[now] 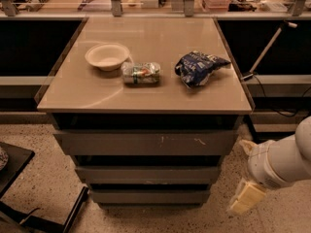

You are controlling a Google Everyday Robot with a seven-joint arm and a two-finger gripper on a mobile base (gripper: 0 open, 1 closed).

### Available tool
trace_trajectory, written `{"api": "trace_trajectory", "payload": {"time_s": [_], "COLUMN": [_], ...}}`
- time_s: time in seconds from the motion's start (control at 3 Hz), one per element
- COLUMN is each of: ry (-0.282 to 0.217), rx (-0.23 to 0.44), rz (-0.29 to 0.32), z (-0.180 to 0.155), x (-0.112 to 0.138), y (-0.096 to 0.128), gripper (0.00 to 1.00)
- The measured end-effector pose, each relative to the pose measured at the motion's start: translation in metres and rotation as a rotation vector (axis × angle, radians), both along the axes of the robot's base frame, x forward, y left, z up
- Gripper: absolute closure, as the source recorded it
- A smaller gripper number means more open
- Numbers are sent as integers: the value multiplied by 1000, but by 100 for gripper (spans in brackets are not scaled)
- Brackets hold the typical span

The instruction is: Open top drawer

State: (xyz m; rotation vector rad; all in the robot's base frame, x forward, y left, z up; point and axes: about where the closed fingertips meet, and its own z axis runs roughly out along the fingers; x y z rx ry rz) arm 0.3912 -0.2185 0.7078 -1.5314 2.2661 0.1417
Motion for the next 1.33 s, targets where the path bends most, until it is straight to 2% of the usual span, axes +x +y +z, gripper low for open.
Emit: {"api": "trace_trajectory", "payload": {"time_s": [0.33, 0.67, 1.0, 1.33], "ry": [21, 6, -26, -86], "rx": [21, 32, 106, 175], "rz": [0, 7, 119, 236], "z": [-11, -16, -28, -30], "x": [0, 2, 15, 32], "y": [3, 4, 46, 94], "gripper": [0, 0, 0, 0]}}
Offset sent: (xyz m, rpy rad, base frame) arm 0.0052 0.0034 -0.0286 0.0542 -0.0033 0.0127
